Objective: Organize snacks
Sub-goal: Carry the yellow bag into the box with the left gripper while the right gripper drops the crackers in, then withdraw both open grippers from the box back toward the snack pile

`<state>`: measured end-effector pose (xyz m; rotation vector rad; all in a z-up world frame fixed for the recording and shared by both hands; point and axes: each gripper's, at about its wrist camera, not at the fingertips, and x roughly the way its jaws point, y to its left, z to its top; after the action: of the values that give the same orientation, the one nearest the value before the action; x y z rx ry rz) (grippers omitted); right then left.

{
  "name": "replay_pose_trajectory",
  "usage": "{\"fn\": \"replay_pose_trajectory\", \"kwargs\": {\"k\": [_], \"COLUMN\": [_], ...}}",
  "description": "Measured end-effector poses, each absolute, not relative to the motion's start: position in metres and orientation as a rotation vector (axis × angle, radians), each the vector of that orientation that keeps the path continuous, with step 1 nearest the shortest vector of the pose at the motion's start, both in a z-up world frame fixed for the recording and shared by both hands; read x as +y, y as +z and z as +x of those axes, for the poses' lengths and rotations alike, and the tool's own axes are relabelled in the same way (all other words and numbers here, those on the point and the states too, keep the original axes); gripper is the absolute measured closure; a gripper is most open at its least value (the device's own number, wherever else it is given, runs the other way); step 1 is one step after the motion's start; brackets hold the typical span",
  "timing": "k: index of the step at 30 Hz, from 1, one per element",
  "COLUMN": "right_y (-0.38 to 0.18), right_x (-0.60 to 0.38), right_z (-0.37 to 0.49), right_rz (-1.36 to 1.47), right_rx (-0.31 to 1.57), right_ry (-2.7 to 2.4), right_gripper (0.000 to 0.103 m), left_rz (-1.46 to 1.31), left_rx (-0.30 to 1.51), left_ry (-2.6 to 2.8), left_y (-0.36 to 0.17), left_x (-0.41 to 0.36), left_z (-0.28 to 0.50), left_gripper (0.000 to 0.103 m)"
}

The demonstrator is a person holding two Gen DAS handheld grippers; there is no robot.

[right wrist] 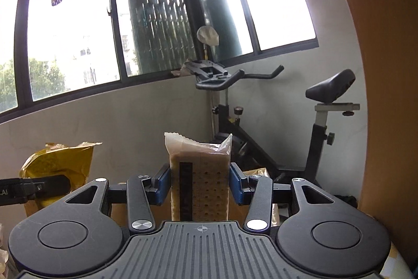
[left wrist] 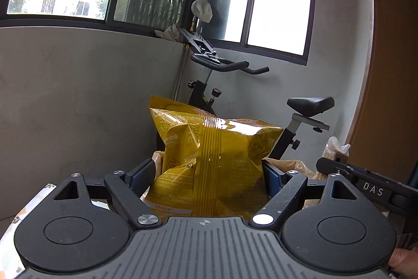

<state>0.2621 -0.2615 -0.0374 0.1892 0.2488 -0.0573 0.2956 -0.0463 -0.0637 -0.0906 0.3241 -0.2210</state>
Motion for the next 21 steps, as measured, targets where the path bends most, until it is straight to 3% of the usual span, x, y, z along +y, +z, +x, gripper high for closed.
{"fn": "replay_pose_trajectory", "kwargs": {"k": [5, 12, 21], "right_y": [-0.057, -0.069, -0.064], "right_x": [-0.254, -0.251, -0.260], "right_z": [0.283, 0.276, 0.238], "right_rz": [0.227, 0.267, 0.321], "right_rx": [0.359, 0.400, 0.371], "right_ry": [-0.049, -0.056, -0.080], "right_gripper": [0.060, 0.045, 0.044], "left_rz": [-0.085, -0.098, -0.131], "left_rx": [0.394, 0.464, 0.438], "left_ry": [-0.225, -0.223, -0.209], "left_y": [-0.078, -0.089, -0.071], "left_x": [-0.046, -0.041, -0.025], "left_z": [0.322, 0.343, 0.317], "left_gripper": [0.016, 0.013, 0.012]}}
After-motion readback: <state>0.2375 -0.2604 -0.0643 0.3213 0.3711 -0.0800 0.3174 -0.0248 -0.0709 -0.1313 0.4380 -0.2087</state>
